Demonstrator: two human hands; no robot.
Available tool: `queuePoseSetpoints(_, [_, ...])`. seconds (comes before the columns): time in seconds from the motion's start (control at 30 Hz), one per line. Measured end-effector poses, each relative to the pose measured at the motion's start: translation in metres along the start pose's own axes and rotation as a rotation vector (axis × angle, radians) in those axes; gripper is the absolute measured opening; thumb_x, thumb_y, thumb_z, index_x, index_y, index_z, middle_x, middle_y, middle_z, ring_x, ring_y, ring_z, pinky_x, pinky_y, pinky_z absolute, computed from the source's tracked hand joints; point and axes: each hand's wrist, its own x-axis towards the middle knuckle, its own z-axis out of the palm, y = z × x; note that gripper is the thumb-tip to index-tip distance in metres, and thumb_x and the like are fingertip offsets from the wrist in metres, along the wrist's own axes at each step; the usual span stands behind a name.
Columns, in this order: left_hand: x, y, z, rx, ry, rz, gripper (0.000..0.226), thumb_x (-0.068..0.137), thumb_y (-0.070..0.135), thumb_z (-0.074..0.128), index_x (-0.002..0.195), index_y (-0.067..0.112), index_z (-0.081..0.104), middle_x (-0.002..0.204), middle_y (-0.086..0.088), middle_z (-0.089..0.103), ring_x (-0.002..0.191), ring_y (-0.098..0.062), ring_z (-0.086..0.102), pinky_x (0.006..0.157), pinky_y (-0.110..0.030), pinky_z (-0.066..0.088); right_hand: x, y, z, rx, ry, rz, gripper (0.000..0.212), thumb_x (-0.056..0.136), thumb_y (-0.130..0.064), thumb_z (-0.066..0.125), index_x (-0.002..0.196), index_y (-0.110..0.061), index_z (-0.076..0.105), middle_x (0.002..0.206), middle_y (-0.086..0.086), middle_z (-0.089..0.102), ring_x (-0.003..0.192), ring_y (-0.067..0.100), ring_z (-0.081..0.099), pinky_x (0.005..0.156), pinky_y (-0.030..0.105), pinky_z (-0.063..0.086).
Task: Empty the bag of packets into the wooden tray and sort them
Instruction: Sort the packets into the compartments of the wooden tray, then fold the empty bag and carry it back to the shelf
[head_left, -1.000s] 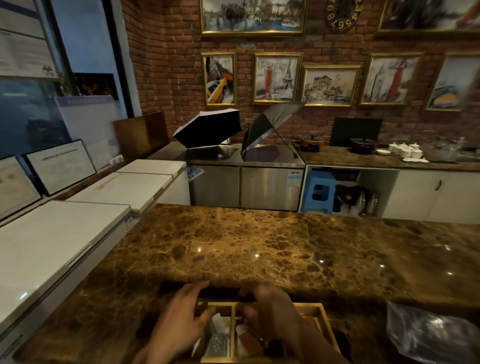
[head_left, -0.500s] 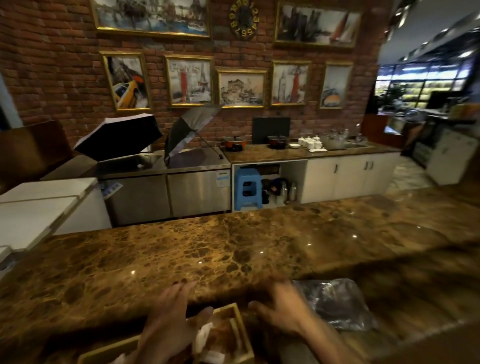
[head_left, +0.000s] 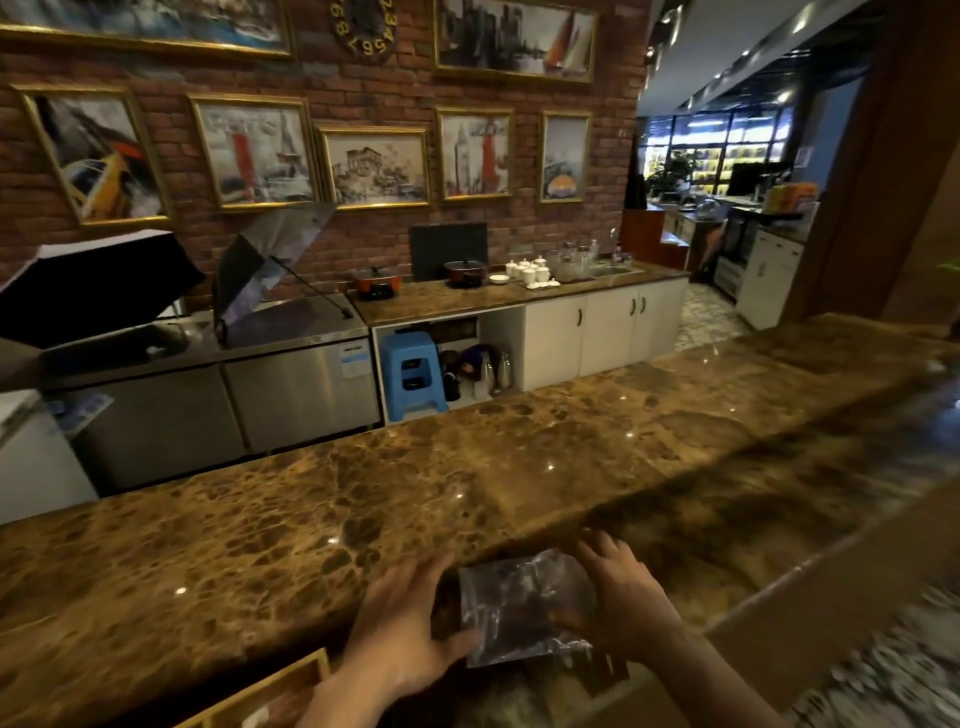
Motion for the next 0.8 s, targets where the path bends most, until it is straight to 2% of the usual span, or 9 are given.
queuePoseSetpoints(0.13, [0.007, 0.022, 0.017, 0.010, -0.090, 0.045, 0.112, 0.059, 0.078, 0.068, 0.152, 0.048, 0.013, 0.164, 0.014, 0.011, 0.150, -0.018, 0.014, 0.121, -0.038, 0.014, -0.006, 0.027, 0.007, 0.027, -0.107, -0.053, 0.099, 0.075, -0.064, 0.073, 0.157, -0.038, 0.023, 0.165, 0.000, 0.021, 0.148, 0.022, 0.028, 0.116, 0.040, 0.038])
queuePoseSetpoints(0.23, [0.006, 0.025, 0.027, 0.060, -0.133, 0.069, 0.113, 0.064, 0.067, 0.074, 0.154, 0.047, 0.008, 0.166, 0.012, 0.003, 0.152, -0.017, 0.009, 0.124, -0.039, 0.012, -0.008, 0.039, 0.017, 0.022, -0.175, -0.073, 0.089, 0.084, -0.051, 0.072, 0.157, -0.037, 0.023, 0.168, 0.001, 0.016, 0.149, 0.021, 0.031, 0.119, 0.034, 0.033])
queuePoseSetpoints(0.33, [-0.002, 0.028, 0.031, 0.111, -0.119, 0.098, 0.100, 0.075, 0.050, 0.073, 0.155, 0.044, 0.013, 0.165, 0.015, 0.007, 0.150, -0.013, 0.016, 0.122, -0.032, 0.015, -0.007, 0.042, 0.026, -0.008, -0.190, -0.073, 0.065, 0.095, -0.045, 0.058, 0.154, -0.032, 0.034, 0.163, 0.000, 0.031, 0.143, 0.017, 0.040, 0.116, 0.028, 0.032])
queuePoseSetpoints(0.4, [-0.009, 0.035, 0.029, 0.122, -0.101, 0.108, 0.089, 0.082, 0.046, 0.068, 0.155, 0.042, 0.017, 0.164, 0.013, 0.012, 0.148, -0.011, 0.021, 0.121, -0.031, 0.018, -0.005, 0.042, 0.031, -0.029, -0.194, -0.059, 0.050, 0.100, -0.043, 0.049, 0.149, -0.034, 0.041, 0.154, -0.005, 0.042, 0.138, 0.015, 0.044, 0.112, 0.028, 0.034])
queuePoseSetpoints(0.5, [-0.017, 0.045, 0.026, 0.080, -0.081, 0.113, 0.062, 0.097, 0.042, 0.051, 0.153, 0.041, 0.023, 0.164, 0.010, 0.016, 0.149, -0.014, 0.020, 0.122, -0.033, 0.016, -0.005, 0.043, 0.037, -0.060, -0.168, -0.043, 0.041, 0.104, -0.037, 0.042, 0.144, -0.028, 0.048, 0.145, -0.003, 0.050, 0.133, 0.016, 0.046, 0.110, 0.029, 0.033])
queuePoseSetpoints(0.57, [-0.023, 0.044, 0.028, 0.032, -0.079, 0.131, 0.052, 0.103, 0.044, 0.040, 0.153, 0.043, 0.025, 0.166, 0.009, 0.012, 0.152, -0.015, 0.014, 0.123, -0.031, 0.011, -0.005, 0.044, 0.039, -0.054, -0.150, -0.032, 0.038, 0.104, -0.033, 0.041, 0.141, -0.024, 0.050, 0.142, -0.001, 0.051, 0.131, 0.017, 0.047, 0.109, 0.028, 0.032])
queuePoseSetpoints(0.63, [-0.024, 0.044, 0.032, 0.049, -0.050, 0.125, 0.057, 0.100, 0.044, 0.047, 0.153, 0.043, 0.024, 0.166, 0.008, 0.011, 0.152, -0.016, 0.013, 0.123, -0.033, 0.009, -0.002, 0.043, 0.038, -0.042, -0.129, -0.024, 0.036, 0.103, -0.032, 0.042, 0.136, -0.022, 0.054, 0.137, 0.000, 0.055, 0.127, 0.018, 0.051, 0.106, 0.027, 0.036])
queuePoseSetpoints(0.7, [-0.019, 0.045, 0.034, 0.079, -0.051, 0.089, 0.068, 0.092, 0.041, 0.060, 0.151, 0.044, 0.026, 0.164, 0.006, 0.016, 0.149, -0.018, 0.021, 0.123, -0.035, 0.016, 0.000, 0.042, 0.034, -0.028, -0.121, -0.048, 0.032, 0.101, -0.033, 0.048, 0.130, -0.023, 0.059, 0.132, 0.000, 0.059, 0.122, 0.018, 0.055, 0.104, 0.028, 0.042])
queuePoseSetpoints(0.8, [-0.010, 0.040, 0.025, 0.060, -0.017, 0.075, 0.067, 0.086, 0.040, 0.066, 0.144, 0.046, 0.033, 0.157, 0.012, 0.029, 0.141, -0.013, 0.034, 0.118, -0.031, 0.026, 0.001, 0.036, 0.025, -0.018, -0.096, -0.035, 0.031, 0.099, -0.032, 0.054, 0.129, -0.027, 0.059, 0.131, -0.003, 0.056, 0.122, 0.018, 0.054, 0.103, 0.026, 0.040])
